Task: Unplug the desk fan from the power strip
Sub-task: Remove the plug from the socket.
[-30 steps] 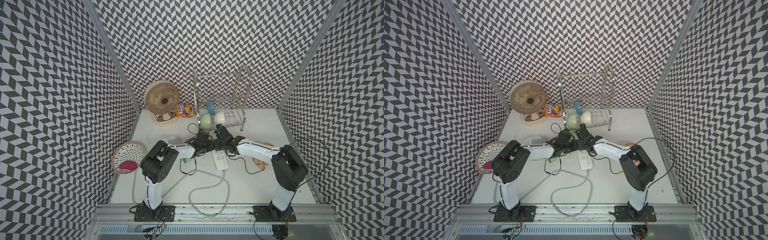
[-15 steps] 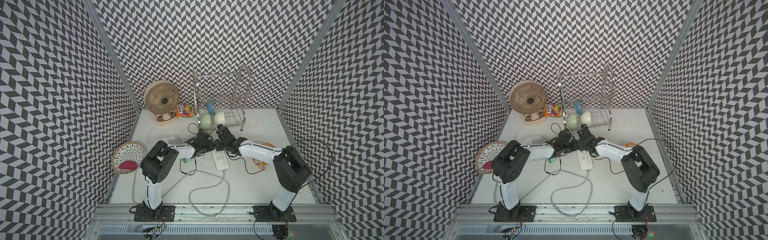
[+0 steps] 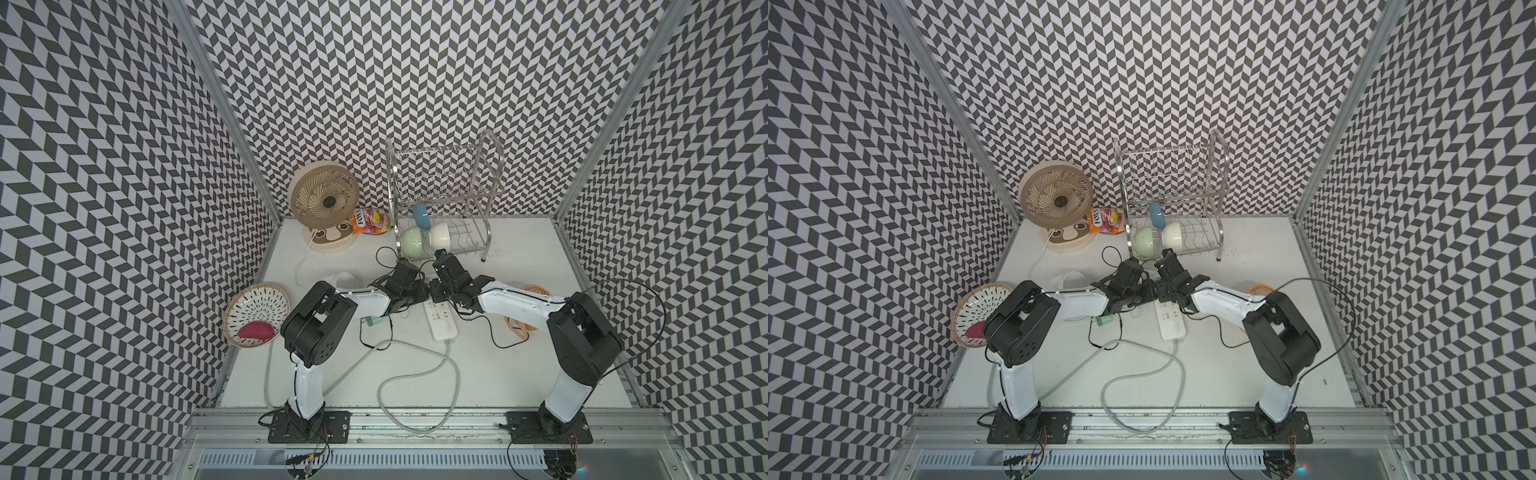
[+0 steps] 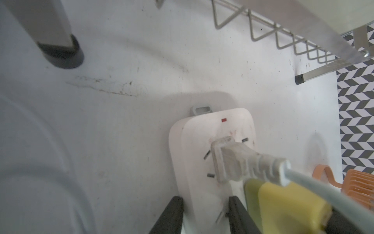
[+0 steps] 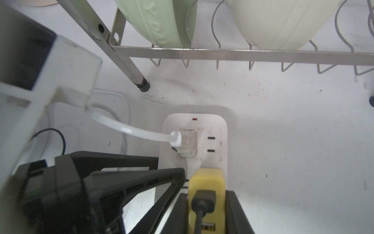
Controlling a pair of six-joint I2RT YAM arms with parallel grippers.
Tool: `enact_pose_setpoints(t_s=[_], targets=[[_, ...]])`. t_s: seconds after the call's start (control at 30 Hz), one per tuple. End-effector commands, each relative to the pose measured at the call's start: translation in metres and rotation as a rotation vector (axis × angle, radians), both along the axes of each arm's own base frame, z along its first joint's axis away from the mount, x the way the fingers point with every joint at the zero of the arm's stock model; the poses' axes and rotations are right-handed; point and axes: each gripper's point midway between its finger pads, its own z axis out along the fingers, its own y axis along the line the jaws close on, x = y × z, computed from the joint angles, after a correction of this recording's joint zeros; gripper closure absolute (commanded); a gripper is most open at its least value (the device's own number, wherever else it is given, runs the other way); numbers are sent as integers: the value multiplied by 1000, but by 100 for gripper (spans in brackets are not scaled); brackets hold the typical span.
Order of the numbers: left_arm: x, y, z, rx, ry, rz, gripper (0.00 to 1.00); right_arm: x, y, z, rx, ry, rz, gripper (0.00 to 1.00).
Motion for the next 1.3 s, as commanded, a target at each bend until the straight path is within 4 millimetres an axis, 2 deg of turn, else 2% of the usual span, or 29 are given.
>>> enact_pose_setpoints(t_s=[0.0, 0.1, 0.17, 0.33, 0.37, 0.5, 0.63, 0.67, 0.77, 0.8, 0.9, 1.03, 1.17, 1.27], targets=[[-44, 56, -84, 262, 234, 35, 59, 4, -3, 25, 13, -57, -19, 80], [-44, 55, -86, 262, 237, 36, 59, -11, 30, 36, 158, -53, 133, 80], [-43, 55, -86, 262, 237, 36, 59, -15, 37, 40, 201, -53, 166, 79], [-43, 57, -85, 268, 232, 37, 59, 3, 1, 29, 43, -62, -11, 80], [-43, 58, -86, 269, 233, 38, 59, 2, 2, 30, 46, -62, -2, 81], [-44, 58, -89, 273, 239, 37, 59, -13, 30, 51, 207, -81, 145, 80], [-43, 59, -90, 278, 238, 42, 59, 1, 4, 50, 101, -103, -1, 81], [-44, 60, -91, 282, 240, 43, 59, 2, 3, 49, 87, -100, 1, 81], [-44, 61, -93, 291, 245, 43, 59, -8, 29, 58, 192, -88, 134, 80], [-44, 62, -94, 294, 245, 44, 59, -8, 29, 59, 205, -86, 126, 80], [-45, 64, -95, 302, 247, 47, 59, 2, 13, 53, 130, -77, 22, 82], [-46, 66, -98, 306, 253, 47, 58, -3, 28, 57, 214, -59, 96, 82], [-46, 66, -97, 306, 251, 49, 59, 9, 5, 49, 97, -67, -16, 83], [-45, 65, -97, 303, 251, 48, 59, 5, 16, 52, 134, -60, 55, 83]])
